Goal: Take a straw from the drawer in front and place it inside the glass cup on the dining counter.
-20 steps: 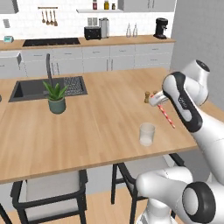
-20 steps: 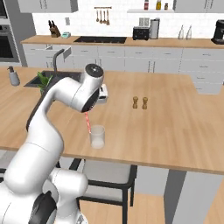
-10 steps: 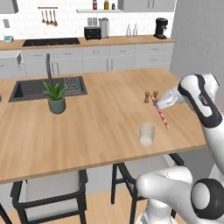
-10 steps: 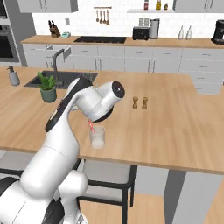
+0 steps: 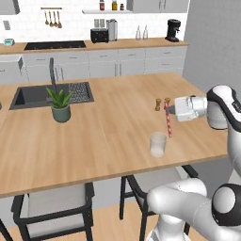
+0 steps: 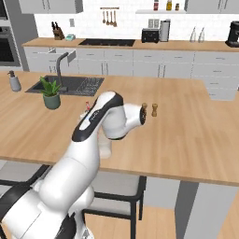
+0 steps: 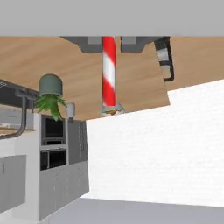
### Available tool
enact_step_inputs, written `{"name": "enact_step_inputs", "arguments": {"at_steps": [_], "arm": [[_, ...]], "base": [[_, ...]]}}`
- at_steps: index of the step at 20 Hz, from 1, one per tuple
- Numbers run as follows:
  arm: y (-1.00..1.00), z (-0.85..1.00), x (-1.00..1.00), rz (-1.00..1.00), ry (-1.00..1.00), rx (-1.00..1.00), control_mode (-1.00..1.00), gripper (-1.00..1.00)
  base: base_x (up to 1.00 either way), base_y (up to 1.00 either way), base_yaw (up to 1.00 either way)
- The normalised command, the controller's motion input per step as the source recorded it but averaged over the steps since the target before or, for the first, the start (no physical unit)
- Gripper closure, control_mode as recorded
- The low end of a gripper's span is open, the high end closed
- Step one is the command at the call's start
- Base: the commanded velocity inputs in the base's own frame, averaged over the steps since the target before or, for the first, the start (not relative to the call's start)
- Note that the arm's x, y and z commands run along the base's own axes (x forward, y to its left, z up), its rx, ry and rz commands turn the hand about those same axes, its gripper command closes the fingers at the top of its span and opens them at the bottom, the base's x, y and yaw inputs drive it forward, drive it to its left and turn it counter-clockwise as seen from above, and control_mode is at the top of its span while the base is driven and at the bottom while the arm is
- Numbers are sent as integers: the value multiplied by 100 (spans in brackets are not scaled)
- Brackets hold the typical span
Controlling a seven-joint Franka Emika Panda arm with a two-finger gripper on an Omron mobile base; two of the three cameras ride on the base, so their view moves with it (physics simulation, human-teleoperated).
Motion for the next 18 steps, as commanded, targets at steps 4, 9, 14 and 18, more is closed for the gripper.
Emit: {"name": "enact_step_inputs", "arguments": {"at_steps": [4, 9, 14, 18], "arm": [[0, 0, 9, 12, -10, 21, -100, 100], [0, 0, 2, 1, -2, 3, -100, 100], [-4, -4, 0, 0, 0, 0, -100, 100], [0, -18, 14, 0, 1, 0, -100, 100]], "base": [[0, 0, 0], [0, 0, 0], [0, 0, 0], [0, 0, 0]]}}
